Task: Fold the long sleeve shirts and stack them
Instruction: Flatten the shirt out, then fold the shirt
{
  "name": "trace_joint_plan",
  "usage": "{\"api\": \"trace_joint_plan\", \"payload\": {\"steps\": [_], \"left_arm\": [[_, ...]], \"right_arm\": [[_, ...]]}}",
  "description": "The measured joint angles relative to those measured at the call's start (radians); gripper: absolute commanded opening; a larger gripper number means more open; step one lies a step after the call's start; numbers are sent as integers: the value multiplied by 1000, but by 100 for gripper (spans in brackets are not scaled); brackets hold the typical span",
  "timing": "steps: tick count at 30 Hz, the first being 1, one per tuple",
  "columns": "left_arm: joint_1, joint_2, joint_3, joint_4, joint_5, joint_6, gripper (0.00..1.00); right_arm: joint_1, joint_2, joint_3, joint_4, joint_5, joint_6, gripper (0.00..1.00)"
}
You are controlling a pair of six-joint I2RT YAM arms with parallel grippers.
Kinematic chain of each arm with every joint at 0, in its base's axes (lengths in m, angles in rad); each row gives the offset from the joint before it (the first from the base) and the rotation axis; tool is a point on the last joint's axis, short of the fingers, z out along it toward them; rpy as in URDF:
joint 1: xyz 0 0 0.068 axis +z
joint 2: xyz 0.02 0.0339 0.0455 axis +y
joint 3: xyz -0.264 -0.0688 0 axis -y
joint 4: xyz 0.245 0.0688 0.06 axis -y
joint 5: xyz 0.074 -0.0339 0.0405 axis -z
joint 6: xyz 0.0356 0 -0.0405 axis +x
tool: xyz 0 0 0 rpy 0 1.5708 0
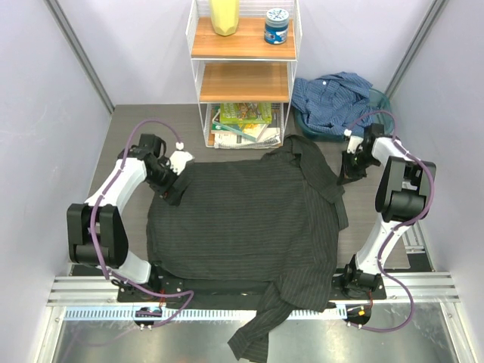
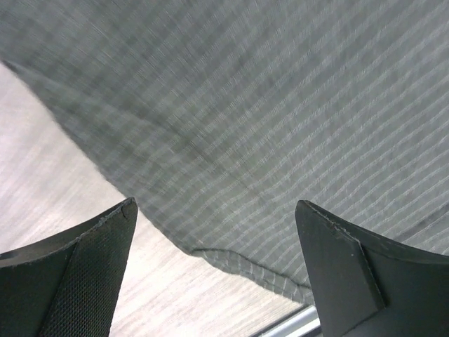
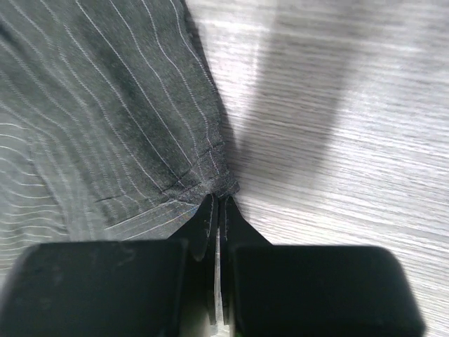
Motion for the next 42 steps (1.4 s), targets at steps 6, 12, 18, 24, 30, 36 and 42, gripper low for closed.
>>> {"api": "trace_joint_plan", "payload": {"steps": [6,12,18,24,30,36,42], "left_arm": [[-1,6,-40,-22,-23,40,93],[-1,6,-6,-30,20,26,98],[-26,-92,126,-13,188,-38,100],[-220,-274,245,119,199,-122,100],[-277,-287,350,219,225,-153,100],[-389,-319,279,290,234,-43,100],[-597,-318,277,404,22,-113,100]], "right_arm": [[-9,-41,92,-57,-89,15,1],[-11,-215,169,-87,-311,65,1],[19,-430,180,74,-530,279,1],[183,-524,200,288,-603,428,1],[349,-401,430,172,-624,283,1],[423,-373,443,136,-538,256,1],[484,-450,291,239,-375,376,1]]}}
